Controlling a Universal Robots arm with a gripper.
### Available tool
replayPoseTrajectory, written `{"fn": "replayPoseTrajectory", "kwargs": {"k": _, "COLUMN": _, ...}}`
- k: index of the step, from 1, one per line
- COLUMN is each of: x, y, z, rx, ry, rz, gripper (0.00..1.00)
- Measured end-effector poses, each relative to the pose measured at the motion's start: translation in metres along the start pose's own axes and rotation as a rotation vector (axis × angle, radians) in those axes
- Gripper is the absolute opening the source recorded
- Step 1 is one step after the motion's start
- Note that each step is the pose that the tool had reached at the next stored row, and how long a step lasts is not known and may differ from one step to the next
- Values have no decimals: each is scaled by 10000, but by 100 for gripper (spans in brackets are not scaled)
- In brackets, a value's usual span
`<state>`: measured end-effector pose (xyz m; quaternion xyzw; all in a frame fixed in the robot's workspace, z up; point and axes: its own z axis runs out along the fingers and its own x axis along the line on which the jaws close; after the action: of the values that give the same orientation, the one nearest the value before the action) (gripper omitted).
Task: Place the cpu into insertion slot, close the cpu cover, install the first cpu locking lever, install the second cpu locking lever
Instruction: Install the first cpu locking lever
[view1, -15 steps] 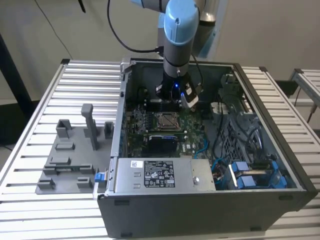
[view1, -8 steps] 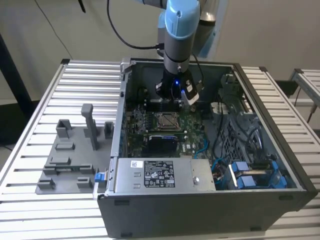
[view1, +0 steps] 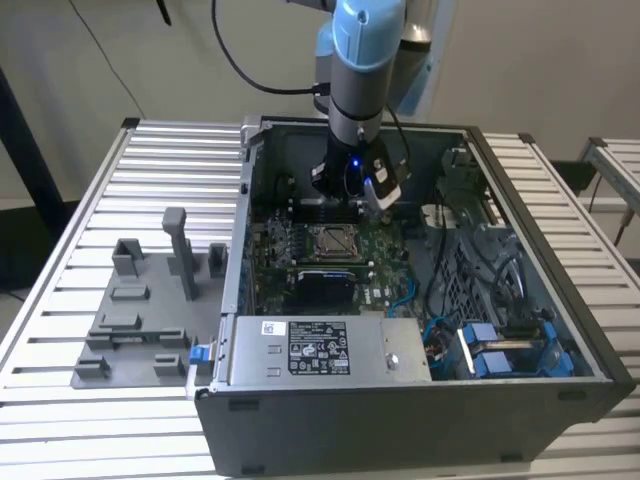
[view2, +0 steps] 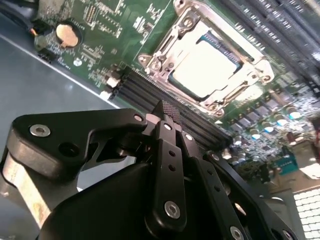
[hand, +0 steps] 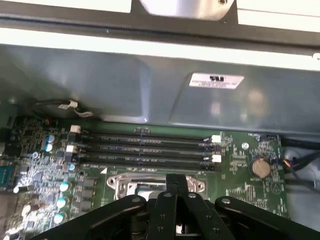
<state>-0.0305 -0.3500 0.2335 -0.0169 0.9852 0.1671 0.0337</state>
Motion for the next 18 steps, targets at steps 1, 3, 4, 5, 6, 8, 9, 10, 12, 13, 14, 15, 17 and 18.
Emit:
{"fn": "replayPoseTrajectory", "kwargs": {"k": 1, "x": 0, "y": -15, "z": -8, "rx": 36, "ry": 26, "rz": 13, "gripper": 11}}
{"fn": "replayPoseTrajectory", "kwargs": {"k": 3, "x": -1, "y": -29, "z": -33, "rx": 92, "ry": 62, "rz": 30, "gripper": 11}}
{"fn": "replayPoseTrajectory", "kwargs": {"k": 4, "x": -2, "y": -28, "z": -51, "rx": 102, "ry": 66, "rz": 32, "gripper": 11}}
{"fn": "replayPoseTrajectory", "kwargs": {"k": 5, "x": -3, "y": -25, "z": -71, "rx": 110, "ry": 70, "rz": 33, "gripper": 11}}
{"fn": "replayPoseTrajectory", "kwargs": {"k": 6, "x": -4, "y": -19, "z": -93, "rx": 117, "ry": 72, "rz": 34, "gripper": 11}}
{"fn": "replayPoseTrajectory", "kwargs": {"k": 8, "x": -9, "y": 0, "z": -147, "rx": 124, "ry": 72, "rz": 33, "gripper": 11}}
{"fn": "replayPoseTrajectory", "kwargs": {"k": 9, "x": -10, "y": 3, "z": -158, "rx": 148, "ry": 75, "rz": 31, "gripper": 11}}
{"fn": "replayPoseTrajectory", "kwargs": {"k": 10, "x": -10, "y": 3, "z": -158, "rx": 201, "ry": 96, "rz": 34, "gripper": 11}}
{"fn": "replayPoseTrajectory", "kwargs": {"k": 12, "x": -10, "y": -4, "z": -162, "rx": 397, "ry": 188, "rz": 51, "gripper": 11}}
{"fn": "replayPoseTrajectory", "kwargs": {"k": 13, "x": -9, "y": -9, "z": -164, "rx": 521, "ry": 248, "rz": 63, "gripper": 11}}
{"fn": "replayPoseTrajectory", "kwargs": {"k": 14, "x": -10, "y": -12, "z": -165, "rx": 655, "ry": 313, "rz": 75, "gripper": 11}}
{"fn": "replayPoseTrajectory", "kwargs": {"k": 15, "x": -9, "y": -16, "z": -166, "rx": 781, "ry": 374, "rz": 87, "gripper": 11}}
{"fn": "replayPoseTrajectory", "kwargs": {"k": 17, "x": -9, "y": -19, "z": -167, "rx": 1040, "ry": 503, "rz": 113, "gripper": 11}}
{"fn": "replayPoseTrajectory", "kwargs": {"k": 18, "x": -9, "y": -19, "z": -167, "rx": 1121, "ry": 551, "rz": 123, "gripper": 11}}
